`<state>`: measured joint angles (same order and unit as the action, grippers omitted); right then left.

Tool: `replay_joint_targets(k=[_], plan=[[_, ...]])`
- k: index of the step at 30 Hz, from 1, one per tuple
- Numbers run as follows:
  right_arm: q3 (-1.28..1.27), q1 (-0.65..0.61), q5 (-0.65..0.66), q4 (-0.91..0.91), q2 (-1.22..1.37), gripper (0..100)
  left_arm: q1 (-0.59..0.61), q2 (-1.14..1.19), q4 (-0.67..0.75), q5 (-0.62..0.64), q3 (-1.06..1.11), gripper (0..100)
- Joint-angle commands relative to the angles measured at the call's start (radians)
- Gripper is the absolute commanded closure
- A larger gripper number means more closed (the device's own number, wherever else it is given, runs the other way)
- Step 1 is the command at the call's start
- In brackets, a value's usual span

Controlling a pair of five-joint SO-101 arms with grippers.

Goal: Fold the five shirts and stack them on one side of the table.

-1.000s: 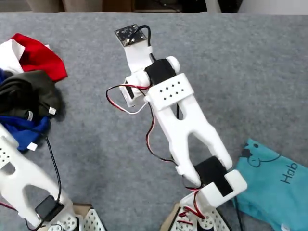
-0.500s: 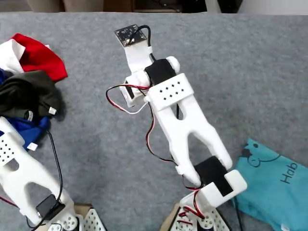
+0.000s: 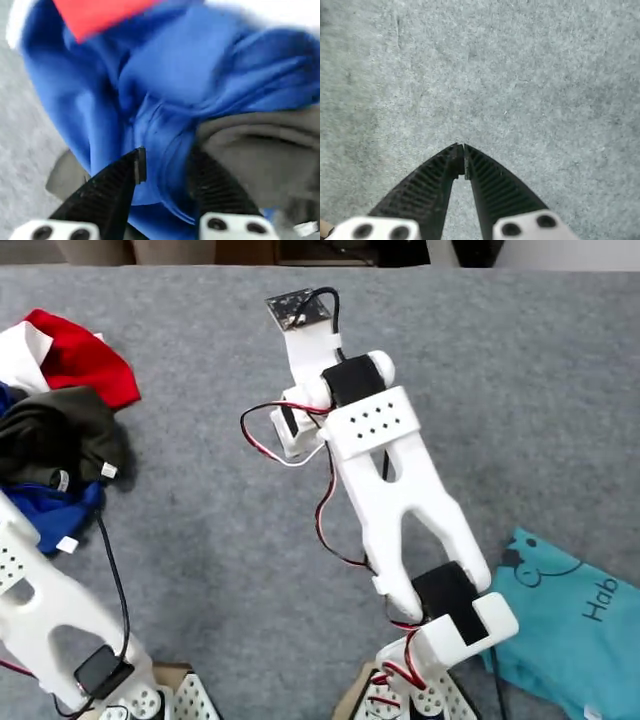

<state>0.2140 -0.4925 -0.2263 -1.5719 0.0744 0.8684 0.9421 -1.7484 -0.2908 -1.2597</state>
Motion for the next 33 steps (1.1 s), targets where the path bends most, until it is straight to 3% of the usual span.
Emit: replay_joint_targets(k=[1,5,9,17,26,33], plan=[[0.045,0.024,0.003,-0.005,-0.004,98.9,0.021,0.027,0.005,-0.012,0.035,82],[0.042,0.027,0.005,-0.005,-0.004,98.9,0.038,0.120,0.043,-0.012,-0.012,85],[0.042,0.028,0.005,-0.005,-0.007,98.9,0.049,0.188,0.048,-0.011,-0.107,99],[0.042,0.033,0.005,-0.005,-0.004,98.9,0.057,0.170,-0.011,0.029,-0.379,98],[0.042,0.068,0.003,-0.005,-0.004,98.9,0.058,-0.130,-0.011,0.176,-0.405,98],[0.042,0.182,0.008,-0.005,-0.004,98.9,-0.049,-0.390,-0.011,0.338,-0.397,98]])
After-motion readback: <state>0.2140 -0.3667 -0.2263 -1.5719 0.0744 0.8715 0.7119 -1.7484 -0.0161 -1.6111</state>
